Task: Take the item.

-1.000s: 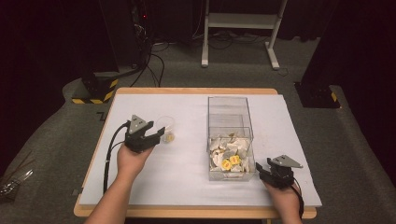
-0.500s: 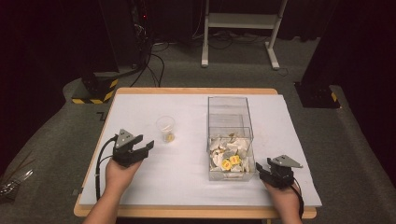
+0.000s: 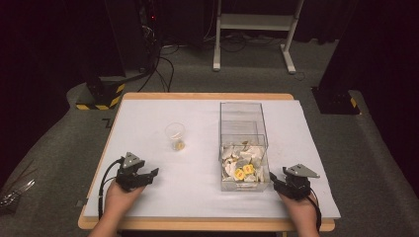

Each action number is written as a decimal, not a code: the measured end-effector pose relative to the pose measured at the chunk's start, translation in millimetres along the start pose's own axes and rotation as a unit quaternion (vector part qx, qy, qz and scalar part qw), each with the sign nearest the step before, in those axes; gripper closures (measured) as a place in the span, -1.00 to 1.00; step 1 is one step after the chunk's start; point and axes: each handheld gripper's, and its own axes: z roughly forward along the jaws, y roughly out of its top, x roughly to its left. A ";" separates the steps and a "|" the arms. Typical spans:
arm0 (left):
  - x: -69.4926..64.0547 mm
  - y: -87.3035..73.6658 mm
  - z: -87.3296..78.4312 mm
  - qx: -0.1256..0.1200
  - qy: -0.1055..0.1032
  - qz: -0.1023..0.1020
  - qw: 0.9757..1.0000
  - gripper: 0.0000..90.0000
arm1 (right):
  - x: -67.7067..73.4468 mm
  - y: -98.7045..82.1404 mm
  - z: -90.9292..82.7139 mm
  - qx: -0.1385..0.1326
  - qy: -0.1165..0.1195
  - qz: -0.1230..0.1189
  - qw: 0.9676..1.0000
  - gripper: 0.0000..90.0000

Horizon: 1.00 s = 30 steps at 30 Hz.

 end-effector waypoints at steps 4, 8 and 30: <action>-3.4 -5.8 4.1 0.011 0.005 0.008 1.000 -0.37 | -0.3 0.4 -0.6 -0.003 -0.002 0.003 1.000 -0.06; -3.7 -7.6 4.8 0.006 0.002 0.011 1.000 -0.42 | -0.2 1.0 -1.9 -0.005 -0.002 -0.003 1.000 -0.10; -6.4 -9.0 5.6 0.005 0.005 0.021 1.000 -0.52 | 9.0 14.8 -30.8 -0.042 0.008 0.007 0.999 -0.24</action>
